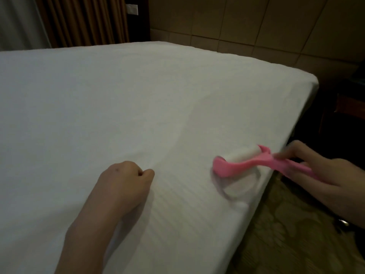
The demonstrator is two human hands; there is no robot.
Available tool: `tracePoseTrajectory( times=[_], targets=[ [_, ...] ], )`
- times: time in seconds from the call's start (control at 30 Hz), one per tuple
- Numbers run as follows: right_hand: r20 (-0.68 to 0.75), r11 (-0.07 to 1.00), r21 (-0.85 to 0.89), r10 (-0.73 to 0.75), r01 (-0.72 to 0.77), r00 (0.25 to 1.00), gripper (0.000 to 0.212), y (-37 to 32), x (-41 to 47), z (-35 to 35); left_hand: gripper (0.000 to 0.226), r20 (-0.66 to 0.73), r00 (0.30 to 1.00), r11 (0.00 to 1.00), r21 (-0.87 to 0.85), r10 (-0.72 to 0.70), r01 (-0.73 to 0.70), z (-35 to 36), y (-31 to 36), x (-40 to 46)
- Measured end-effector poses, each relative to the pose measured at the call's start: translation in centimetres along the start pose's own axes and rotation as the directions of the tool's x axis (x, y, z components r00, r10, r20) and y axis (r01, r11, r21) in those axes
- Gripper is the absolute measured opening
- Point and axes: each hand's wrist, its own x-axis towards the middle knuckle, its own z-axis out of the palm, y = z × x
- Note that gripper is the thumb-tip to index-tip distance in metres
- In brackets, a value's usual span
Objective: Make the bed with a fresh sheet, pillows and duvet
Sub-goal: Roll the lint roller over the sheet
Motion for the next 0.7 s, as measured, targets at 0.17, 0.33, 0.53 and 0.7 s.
tracePoseTrajectory(
  times=[0.17, 0.33, 0.53, 0.7],
  targets=[
    [-0.168, 0.980, -0.182, -0.113, 0.082, 0.979, 0.025, -2.3, 7.4, 5.1, 0.043, -0.006, 1.000, 1.000, 0.023, 0.015, -0.015, 0.2, -0.1, 0.2],
    [-0.248, 0.992, -0.120, -0.054, 0.024, 0.967, 0.031, -5.7, 17.5, 7.0, 0.040, 0.004, 1.000, 1.000, -0.003, 0.003, -0.003, 0.1, -0.3, 0.1],
    [-0.240, 0.995, -0.091, 0.005, -0.027, 0.971, 0.034, -8.1, 22.2, 7.4, 0.040, 0.038, 0.999, 0.998, -0.060, -0.024, 0.026, -0.2, -0.3, 0.2],
    [-0.184, 0.998, -0.056, -0.018, 0.008, 0.983, 0.023, -6.5, 16.5, 5.9, 0.046, 0.056, 0.998, 0.994, -0.102, -0.037, 0.042, -0.4, -0.2, 0.1]
  ],
)
